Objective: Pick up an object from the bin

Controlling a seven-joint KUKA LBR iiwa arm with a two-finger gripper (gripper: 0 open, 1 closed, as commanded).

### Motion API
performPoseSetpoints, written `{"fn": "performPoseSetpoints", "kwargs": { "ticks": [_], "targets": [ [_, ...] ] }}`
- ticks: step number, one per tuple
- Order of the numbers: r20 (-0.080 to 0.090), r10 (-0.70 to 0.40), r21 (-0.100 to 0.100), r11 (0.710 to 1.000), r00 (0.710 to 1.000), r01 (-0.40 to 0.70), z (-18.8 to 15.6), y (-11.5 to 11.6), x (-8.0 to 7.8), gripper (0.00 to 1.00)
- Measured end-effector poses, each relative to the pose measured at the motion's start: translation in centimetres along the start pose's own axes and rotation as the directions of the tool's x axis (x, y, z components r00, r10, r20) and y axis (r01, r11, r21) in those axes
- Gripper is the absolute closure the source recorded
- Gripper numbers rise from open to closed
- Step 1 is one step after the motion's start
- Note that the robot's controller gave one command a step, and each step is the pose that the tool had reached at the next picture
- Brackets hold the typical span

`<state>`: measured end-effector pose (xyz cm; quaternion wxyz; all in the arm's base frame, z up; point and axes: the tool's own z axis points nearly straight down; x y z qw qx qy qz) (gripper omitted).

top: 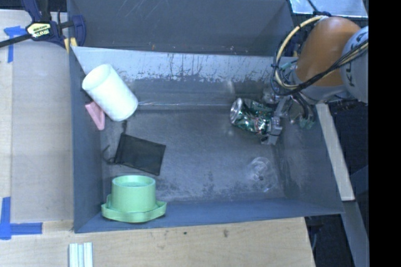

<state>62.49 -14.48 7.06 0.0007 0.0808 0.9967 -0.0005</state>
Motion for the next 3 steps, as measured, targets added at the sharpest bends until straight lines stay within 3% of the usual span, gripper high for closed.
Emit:
{"fn": "performPoseSetpoints", "kwargs": {
  "ticks": [1, 2, 3],
  "targets": [
    [0.007, 0.146, -0.002, 0.989, 0.989, -0.146, -3.2, 0.5, 0.4, 0.0],
    [0.0, 0.016, 0.001, 1.0, 1.0, -0.016, -0.4, 0.0, 0.0, 0.0],
    [-0.007, 0.26, 0.002, 0.966, 0.966, -0.26, 0.1, 0.8, 0.6, 1.0]
  ]
}}
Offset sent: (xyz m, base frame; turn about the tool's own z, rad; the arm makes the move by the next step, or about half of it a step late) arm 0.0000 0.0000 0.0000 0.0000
